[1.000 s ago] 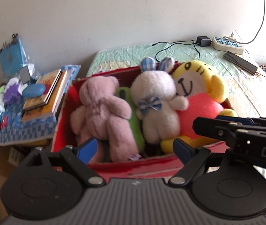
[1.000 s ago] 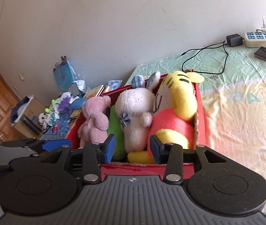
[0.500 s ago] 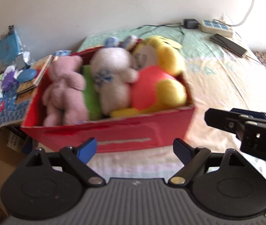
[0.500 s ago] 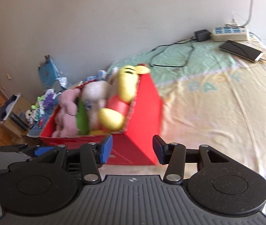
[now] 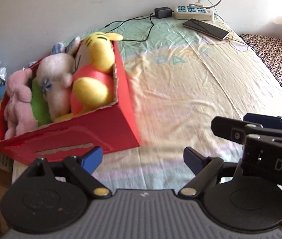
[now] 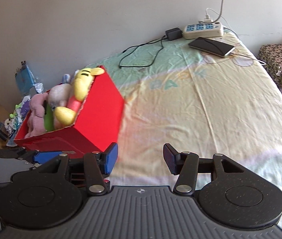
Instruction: Organize objects
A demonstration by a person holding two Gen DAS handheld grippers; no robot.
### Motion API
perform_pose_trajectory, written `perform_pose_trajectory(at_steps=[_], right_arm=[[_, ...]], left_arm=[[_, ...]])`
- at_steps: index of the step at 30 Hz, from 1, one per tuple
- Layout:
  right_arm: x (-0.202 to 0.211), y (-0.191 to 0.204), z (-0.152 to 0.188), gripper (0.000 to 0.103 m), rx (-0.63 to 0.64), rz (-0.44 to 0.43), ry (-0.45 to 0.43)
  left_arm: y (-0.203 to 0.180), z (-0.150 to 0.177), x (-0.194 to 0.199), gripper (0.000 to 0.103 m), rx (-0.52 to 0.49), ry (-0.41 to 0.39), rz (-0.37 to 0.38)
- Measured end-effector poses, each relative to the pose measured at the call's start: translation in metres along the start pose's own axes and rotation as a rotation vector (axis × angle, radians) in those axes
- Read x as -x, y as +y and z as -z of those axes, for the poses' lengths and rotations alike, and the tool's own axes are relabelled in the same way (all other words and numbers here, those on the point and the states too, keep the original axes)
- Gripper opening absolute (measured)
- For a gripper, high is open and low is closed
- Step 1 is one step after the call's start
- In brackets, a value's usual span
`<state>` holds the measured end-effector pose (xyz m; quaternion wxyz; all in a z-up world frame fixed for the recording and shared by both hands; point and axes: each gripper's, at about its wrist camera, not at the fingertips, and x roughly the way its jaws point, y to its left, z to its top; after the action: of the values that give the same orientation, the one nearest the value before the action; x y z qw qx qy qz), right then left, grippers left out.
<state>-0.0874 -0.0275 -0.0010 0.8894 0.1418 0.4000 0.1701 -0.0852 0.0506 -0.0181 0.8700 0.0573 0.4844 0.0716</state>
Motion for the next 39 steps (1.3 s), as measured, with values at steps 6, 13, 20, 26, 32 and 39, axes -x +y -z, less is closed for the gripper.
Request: perform_pose_trajectory(at_steps=[6,13,20,26,32,39], right_arm=[[0.001,-0.015,0.003,0.054,-0.020,0.082,0.015],[-0.003,-0.030,0.005,0.055,-0.044,0.175,0.052],[-0.004,-0.021,0.003,0.057,-0.033,0.182,0.068],[-0.004,0.005,-0.007,0.057,-0.011,0.178,0.062],[-0.008,0.041,-0.013,0.057,0.017,0.171,0.052],[-0.020,0.093,-0.022,0.061,0.059,0.149,0.029]], left_arm=[[-0.014,-0.002,-0.006,0.087,-0.028,0.019,-0.012],[-0.019,-0.002,-0.010,0.087,-0.019,0.060,-0.009],[-0.013,-0.004,0.001,0.087,-0.003,0.037,-0.054],[0.011,-0.007,0.014,0.087,0.017,0.010,-0.087],[0.050,-0.008,0.019,0.087,0.044,0.008,-0.108],[0.107,-0.013,0.025,0.087,0.090,-0.013,-0.133]])
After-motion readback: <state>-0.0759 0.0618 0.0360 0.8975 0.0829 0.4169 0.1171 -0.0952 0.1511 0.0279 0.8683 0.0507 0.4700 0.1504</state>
